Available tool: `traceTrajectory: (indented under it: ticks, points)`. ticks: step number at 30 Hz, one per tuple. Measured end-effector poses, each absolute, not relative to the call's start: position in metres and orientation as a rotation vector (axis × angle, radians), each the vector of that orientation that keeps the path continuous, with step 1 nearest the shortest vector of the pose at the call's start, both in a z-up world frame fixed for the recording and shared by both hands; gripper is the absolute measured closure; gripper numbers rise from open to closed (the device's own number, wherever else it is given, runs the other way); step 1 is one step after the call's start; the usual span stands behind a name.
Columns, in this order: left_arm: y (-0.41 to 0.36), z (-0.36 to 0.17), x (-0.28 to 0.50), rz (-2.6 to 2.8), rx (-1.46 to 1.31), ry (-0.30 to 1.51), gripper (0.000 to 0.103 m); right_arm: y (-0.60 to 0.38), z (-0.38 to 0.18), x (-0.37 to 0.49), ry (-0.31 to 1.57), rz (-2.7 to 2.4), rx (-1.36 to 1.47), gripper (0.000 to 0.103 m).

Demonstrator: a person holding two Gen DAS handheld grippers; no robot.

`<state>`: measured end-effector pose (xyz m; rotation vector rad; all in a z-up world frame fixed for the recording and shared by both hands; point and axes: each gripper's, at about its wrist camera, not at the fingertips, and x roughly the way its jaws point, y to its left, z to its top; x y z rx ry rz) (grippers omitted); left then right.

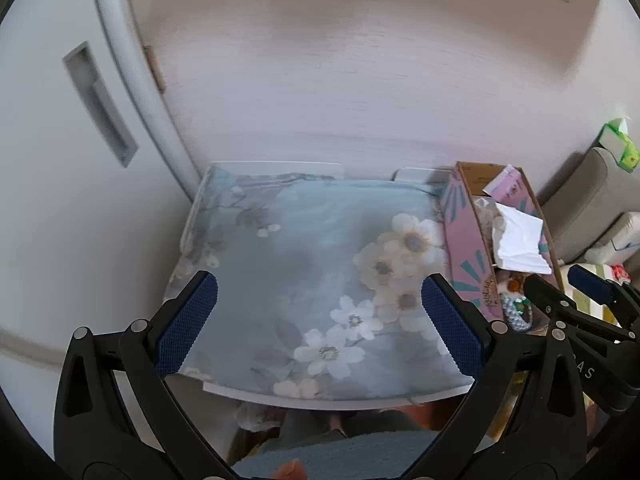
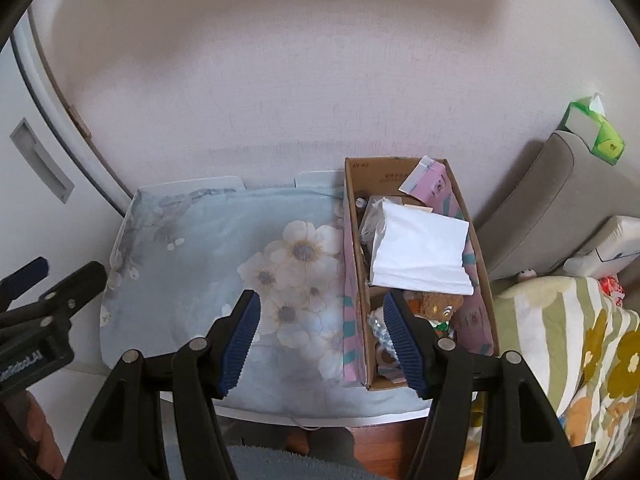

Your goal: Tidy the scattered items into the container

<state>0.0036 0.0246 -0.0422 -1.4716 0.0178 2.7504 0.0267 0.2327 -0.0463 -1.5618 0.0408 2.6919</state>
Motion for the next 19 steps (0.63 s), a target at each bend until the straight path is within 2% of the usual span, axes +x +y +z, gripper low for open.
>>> traceTrajectory:
  ticks: [8, 15, 19]
  points:
    - [0.017, -0.037, 0.01, 2.767, -1.433, -0.068, 0.001, 0.219, -0.045, 0.032, -0.027, 2.709, -1.544, 0.043]
    - [0.016, -0.034, 0.009, 2.775, -1.41, -0.063, 0.001, 0.215, -0.042, 0.033, -0.043, 2.711, -1.517, 0.043]
    - [0.02, -0.029, 0.009, 2.798, -1.369, -0.001, 0.001, 0.217, -0.041, 0.032, -0.032, 2.704, -1.507, 0.043]
